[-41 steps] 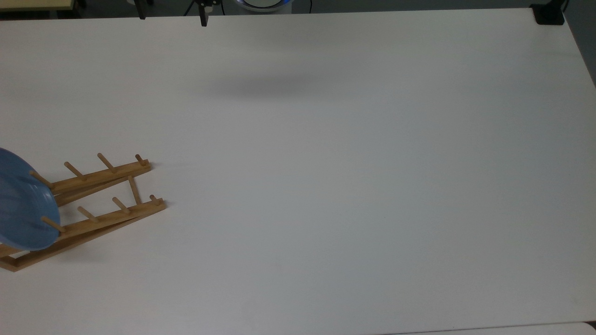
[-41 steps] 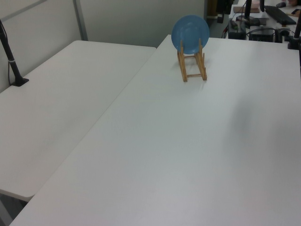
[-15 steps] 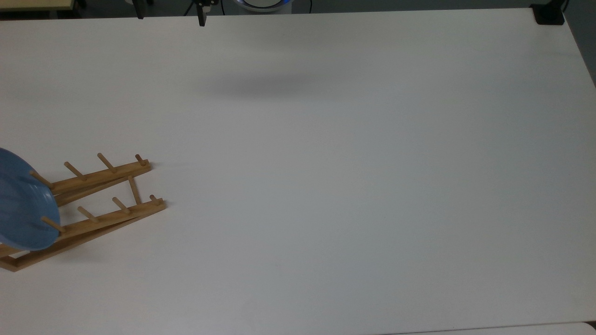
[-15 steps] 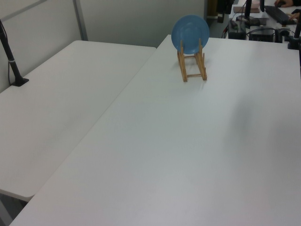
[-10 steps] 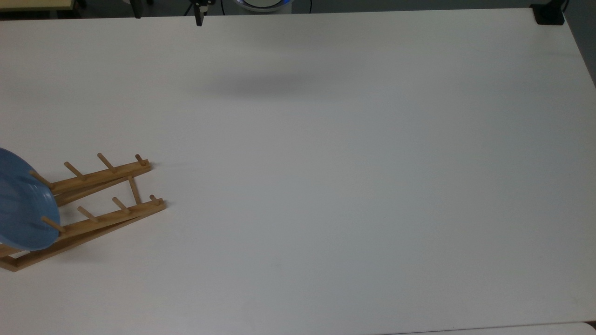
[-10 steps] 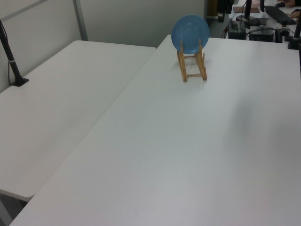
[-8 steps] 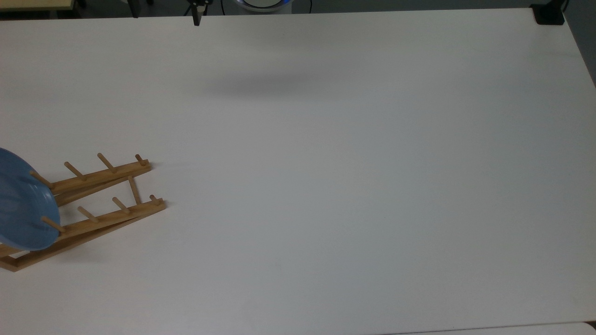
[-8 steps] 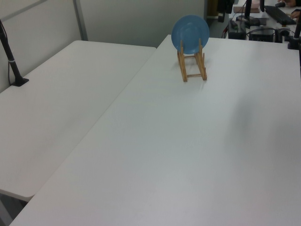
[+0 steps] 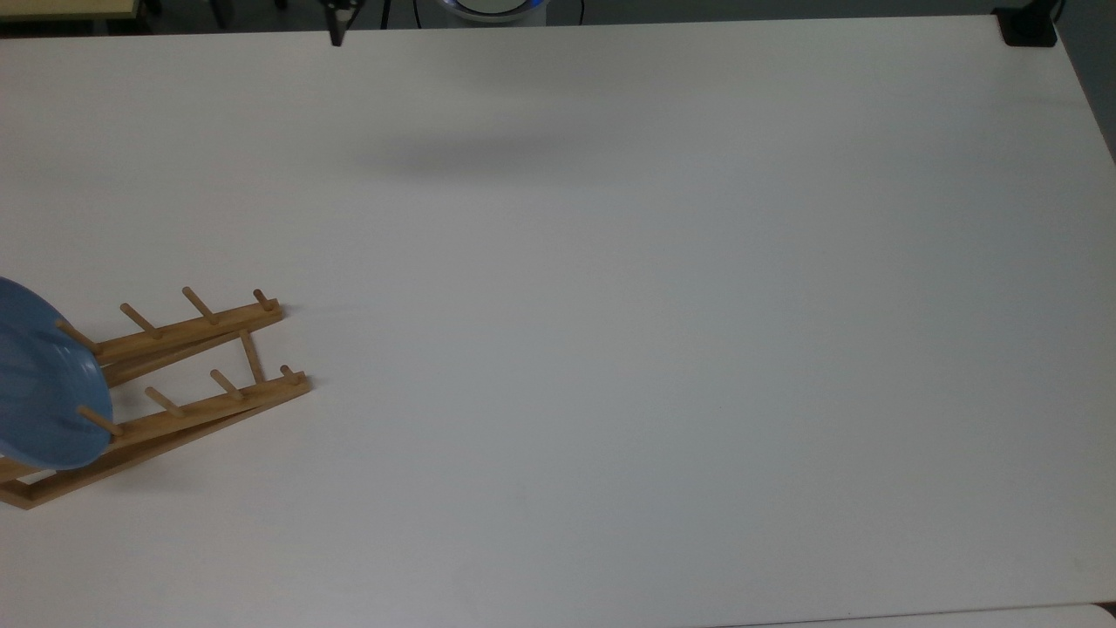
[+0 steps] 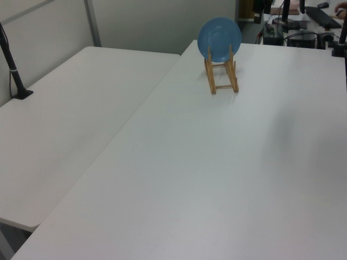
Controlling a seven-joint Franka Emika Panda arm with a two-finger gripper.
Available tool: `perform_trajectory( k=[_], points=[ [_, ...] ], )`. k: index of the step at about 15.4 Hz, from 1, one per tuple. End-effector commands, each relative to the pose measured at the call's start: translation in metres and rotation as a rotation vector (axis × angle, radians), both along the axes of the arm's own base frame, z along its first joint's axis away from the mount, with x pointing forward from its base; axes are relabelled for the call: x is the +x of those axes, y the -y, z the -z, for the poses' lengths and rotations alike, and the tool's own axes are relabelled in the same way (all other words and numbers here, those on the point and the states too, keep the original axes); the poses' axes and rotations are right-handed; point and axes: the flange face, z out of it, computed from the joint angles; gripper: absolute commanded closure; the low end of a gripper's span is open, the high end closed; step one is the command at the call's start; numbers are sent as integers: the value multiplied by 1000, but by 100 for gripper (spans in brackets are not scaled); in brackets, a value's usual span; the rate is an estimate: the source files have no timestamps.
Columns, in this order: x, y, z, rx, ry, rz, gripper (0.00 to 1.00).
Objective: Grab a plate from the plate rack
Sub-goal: 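Move the open gripper toward the rim of the blue plate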
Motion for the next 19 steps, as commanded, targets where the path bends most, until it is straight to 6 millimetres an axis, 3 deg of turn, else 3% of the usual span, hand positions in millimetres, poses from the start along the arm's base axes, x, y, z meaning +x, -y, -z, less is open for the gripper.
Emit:
perform_trajectory(
  k=[1,5,9,11,17,19],
  points=[
    [0,23,-1,-56,36,-83,0],
    [17,55,1,-95,169,-37,0],
    [48,81,27,-162,276,42,0],
    [53,108,42,-182,296,66,0],
    [72,163,85,-226,442,138,0],
    [78,173,96,-232,486,173,0]
  ],
)
